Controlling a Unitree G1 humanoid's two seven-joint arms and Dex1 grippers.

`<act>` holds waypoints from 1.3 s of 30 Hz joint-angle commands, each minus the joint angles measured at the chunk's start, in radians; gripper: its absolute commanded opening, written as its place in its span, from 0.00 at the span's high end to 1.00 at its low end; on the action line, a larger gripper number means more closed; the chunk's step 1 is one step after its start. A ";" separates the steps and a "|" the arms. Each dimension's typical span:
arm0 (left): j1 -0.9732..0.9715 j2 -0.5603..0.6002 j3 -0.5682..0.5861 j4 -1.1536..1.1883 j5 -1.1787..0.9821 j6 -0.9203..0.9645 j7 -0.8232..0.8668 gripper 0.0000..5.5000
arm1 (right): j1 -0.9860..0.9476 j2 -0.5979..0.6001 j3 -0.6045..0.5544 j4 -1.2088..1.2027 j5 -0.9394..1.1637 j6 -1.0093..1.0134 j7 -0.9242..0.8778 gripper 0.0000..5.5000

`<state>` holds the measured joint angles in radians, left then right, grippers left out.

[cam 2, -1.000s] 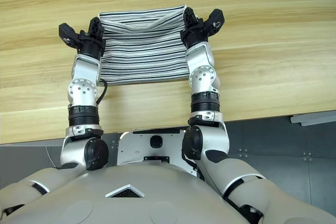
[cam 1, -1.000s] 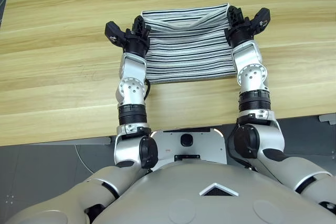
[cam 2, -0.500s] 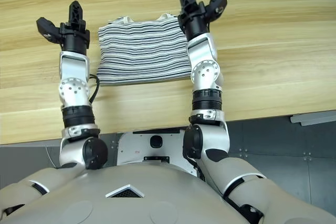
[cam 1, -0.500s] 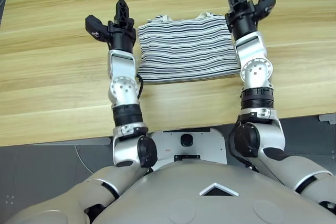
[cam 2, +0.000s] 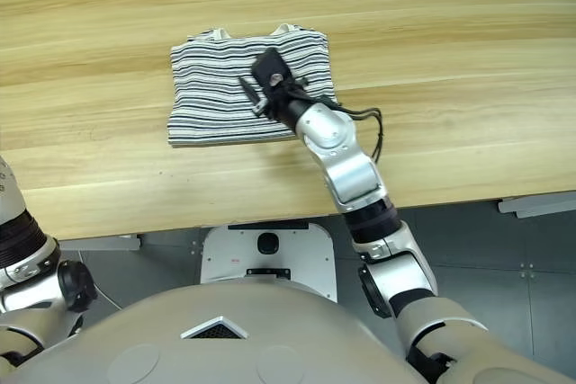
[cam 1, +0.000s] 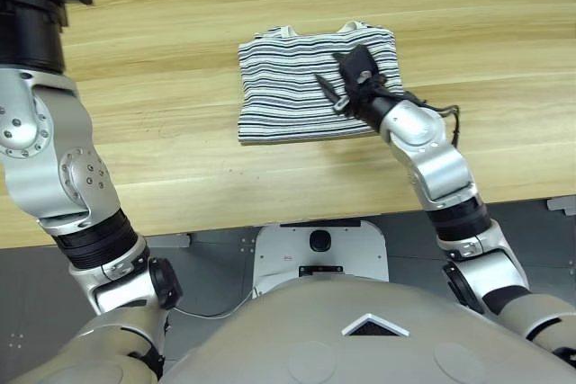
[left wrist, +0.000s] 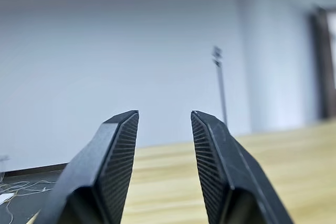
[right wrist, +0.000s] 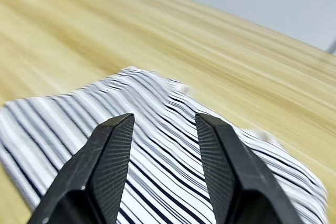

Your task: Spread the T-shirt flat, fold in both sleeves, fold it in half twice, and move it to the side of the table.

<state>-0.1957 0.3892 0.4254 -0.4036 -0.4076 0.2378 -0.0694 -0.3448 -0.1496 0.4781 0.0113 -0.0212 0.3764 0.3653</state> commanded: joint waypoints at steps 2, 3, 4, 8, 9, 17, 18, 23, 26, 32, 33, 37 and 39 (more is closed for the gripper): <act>-0.015 -0.070 0.038 0.026 -0.024 0.035 0.090 0.66 | -0.132 0.059 0.134 0.228 -0.108 -0.031 0.085 0.61; -0.016 -0.079 0.036 0.027 -0.028 0.037 0.094 0.66 | -0.162 0.084 0.157 0.313 -0.126 -0.055 0.098 0.61; -0.017 -0.088 0.027 0.028 -0.029 0.039 0.096 0.66 | -0.185 0.117 0.170 0.402 -0.141 -0.078 0.101 0.61; -0.024 -0.111 0.010 0.024 -0.031 0.040 0.098 0.66 | -0.248 0.212 0.228 0.706 -0.230 -0.189 0.069 0.61; -0.024 -0.115 0.010 0.023 -0.032 0.039 0.099 0.66 | -0.266 0.229 0.235 0.771 -0.253 -0.218 0.049 0.61; -0.031 -0.139 0.006 0.048 -0.032 0.027 0.100 0.66 | -0.346 0.260 0.285 1.040 -0.366 -0.371 0.102 0.61; -0.035 -0.138 0.008 0.055 -0.032 0.024 0.098 0.66 | -0.342 0.234 0.313 1.029 -0.388 -0.394 0.154 0.61; -0.037 -0.134 0.019 0.095 -0.029 0.008 0.087 0.66 | -0.349 -0.040 0.404 0.801 -0.454 -0.559 0.490 0.61; -0.036 -0.133 0.024 0.118 -0.028 -0.003 0.082 0.66 | -0.388 -0.173 0.405 0.712 -0.469 -0.648 0.581 0.61; -0.038 -0.133 0.017 0.142 -0.030 -0.019 0.073 0.66 | -0.475 -0.346 0.389 0.678 -0.549 -0.789 0.613 0.61; -0.039 -0.133 0.017 0.147 -0.030 -0.020 0.071 0.66 | -0.484 -0.377 0.389 0.669 -0.570 -0.807 0.622 0.61; -0.029 -0.121 -0.002 0.166 -0.015 -0.012 0.050 0.66 | -0.507 -0.444 0.388 0.679 -0.644 -0.852 0.617 0.61; -0.018 -0.104 -0.032 0.179 0.002 0.000 0.019 0.66 | -0.506 -0.471 0.383 0.690 -0.666 -0.874 0.619 0.61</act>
<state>-0.2217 0.2638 0.4215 -0.2406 -0.4210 0.2259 -0.0214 -0.8738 -0.5832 0.8443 0.6732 -0.6469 -0.4787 0.9562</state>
